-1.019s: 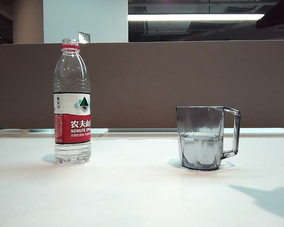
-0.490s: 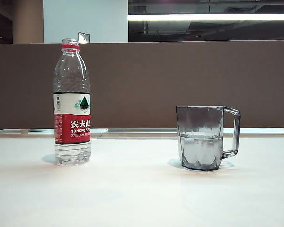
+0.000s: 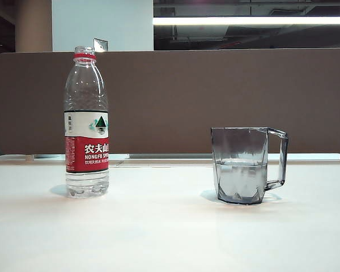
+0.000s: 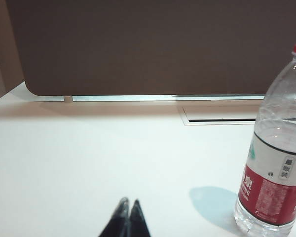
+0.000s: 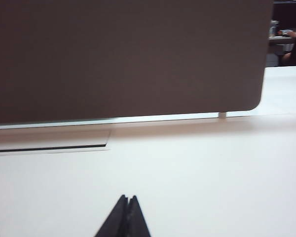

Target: Pick up the mineral water bottle with the left hand on the table and pour water into the mug until it's half full.

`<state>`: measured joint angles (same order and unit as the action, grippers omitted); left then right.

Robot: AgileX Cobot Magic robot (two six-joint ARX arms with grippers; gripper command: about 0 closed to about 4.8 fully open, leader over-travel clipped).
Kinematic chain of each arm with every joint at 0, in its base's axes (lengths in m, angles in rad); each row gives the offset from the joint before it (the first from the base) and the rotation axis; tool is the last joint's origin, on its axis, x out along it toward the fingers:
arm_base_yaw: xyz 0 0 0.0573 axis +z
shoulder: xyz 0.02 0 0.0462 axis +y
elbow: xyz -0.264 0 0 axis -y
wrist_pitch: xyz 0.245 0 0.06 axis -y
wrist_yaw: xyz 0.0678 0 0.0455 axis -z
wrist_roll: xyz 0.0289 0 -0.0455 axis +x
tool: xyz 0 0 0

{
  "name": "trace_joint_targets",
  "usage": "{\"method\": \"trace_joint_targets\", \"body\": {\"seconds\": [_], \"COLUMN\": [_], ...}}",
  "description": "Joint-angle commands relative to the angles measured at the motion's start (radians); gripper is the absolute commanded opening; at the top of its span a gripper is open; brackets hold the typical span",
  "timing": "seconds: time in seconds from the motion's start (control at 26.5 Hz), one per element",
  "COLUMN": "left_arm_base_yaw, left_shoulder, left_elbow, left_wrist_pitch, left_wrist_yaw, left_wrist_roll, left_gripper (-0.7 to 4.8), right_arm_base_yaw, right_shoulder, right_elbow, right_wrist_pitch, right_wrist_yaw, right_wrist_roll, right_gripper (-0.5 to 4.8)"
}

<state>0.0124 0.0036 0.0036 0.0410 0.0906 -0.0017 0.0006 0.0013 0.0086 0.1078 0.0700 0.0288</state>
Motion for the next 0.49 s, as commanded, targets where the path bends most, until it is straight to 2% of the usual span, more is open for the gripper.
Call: {"method": "trace_joint_targets", "body": {"seconds": [0.04,0.34,0.49], "left_arm_base_yaw": [0.0,0.0,0.0], "left_shoulder": [0.001,0.001,0.001], "left_elbow": [0.004,0.004,0.004], "left_wrist_pitch": [0.013,0.013,0.013], "left_wrist_yaw": [0.003,0.003,0.003], "left_wrist_roll": [-0.006,-0.006,-0.006], "left_gripper": [-0.05,-0.05,-0.05], "right_arm_base_yaw": [0.002,0.013,0.013], "right_shoulder": [-0.002,-0.002,-0.002], "right_elbow": [-0.003,-0.003,-0.003], "right_wrist_pitch": [-0.002,-0.029,-0.025], "right_wrist_yaw": [-0.027,0.025,-0.022], "right_wrist_roll": [-0.002,-0.002,-0.002], "right_gripper": [-0.01,-0.01,-0.01]}}
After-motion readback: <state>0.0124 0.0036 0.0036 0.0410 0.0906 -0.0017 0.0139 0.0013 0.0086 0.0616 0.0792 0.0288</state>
